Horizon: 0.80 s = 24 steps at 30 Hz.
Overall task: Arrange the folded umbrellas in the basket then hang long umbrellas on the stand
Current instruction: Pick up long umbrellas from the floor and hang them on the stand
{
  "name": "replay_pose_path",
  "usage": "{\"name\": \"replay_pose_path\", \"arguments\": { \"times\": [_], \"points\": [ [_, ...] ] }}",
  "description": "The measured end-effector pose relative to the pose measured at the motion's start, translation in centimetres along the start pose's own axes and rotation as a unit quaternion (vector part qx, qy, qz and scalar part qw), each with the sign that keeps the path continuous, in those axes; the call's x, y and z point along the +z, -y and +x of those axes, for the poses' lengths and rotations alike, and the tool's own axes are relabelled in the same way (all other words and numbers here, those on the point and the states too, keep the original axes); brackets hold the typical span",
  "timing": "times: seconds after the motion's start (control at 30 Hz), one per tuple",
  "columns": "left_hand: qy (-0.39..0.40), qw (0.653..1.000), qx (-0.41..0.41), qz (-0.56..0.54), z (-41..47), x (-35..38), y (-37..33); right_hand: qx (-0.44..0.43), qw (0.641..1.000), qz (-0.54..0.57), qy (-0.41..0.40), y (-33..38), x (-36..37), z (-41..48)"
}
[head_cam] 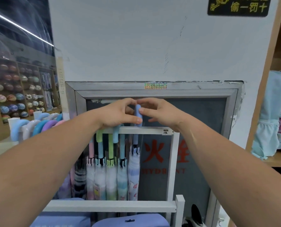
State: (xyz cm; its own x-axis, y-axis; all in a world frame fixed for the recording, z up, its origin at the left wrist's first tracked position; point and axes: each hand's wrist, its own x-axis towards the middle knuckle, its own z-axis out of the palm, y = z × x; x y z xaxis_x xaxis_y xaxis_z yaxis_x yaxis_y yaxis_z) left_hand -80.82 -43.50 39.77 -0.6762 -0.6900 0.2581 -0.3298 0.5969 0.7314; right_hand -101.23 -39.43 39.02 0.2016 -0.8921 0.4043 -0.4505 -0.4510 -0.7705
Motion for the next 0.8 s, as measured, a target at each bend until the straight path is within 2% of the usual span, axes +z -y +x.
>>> {"name": "replay_pose_path", "arguments": {
  "times": [0.27,0.4,0.63,0.7,0.8],
  "points": [
    [0.061,0.994,-0.041,0.076,-0.2,0.6,1.0,0.005,0.999,-0.032,0.023,-1.8,0.6,-0.5],
    [0.062,0.982,-0.052,0.169,0.0,0.9,1.1,0.003,0.997,-0.067,0.033,-2.2,1.0,-0.7],
    [-0.002,0.969,-0.046,0.241,-0.6,1.5,1.4,-0.002,0.991,-0.118,0.056,-2.6,1.5,-0.9],
    [-0.021,0.948,-0.030,0.315,-1.5,1.5,1.5,-0.002,0.990,-0.129,0.054,-2.6,1.5,-0.9],
    [-0.094,0.906,0.000,0.413,-2.9,0.9,1.5,-0.002,0.988,-0.149,0.047,-2.8,1.8,-0.8]
  ]
}}
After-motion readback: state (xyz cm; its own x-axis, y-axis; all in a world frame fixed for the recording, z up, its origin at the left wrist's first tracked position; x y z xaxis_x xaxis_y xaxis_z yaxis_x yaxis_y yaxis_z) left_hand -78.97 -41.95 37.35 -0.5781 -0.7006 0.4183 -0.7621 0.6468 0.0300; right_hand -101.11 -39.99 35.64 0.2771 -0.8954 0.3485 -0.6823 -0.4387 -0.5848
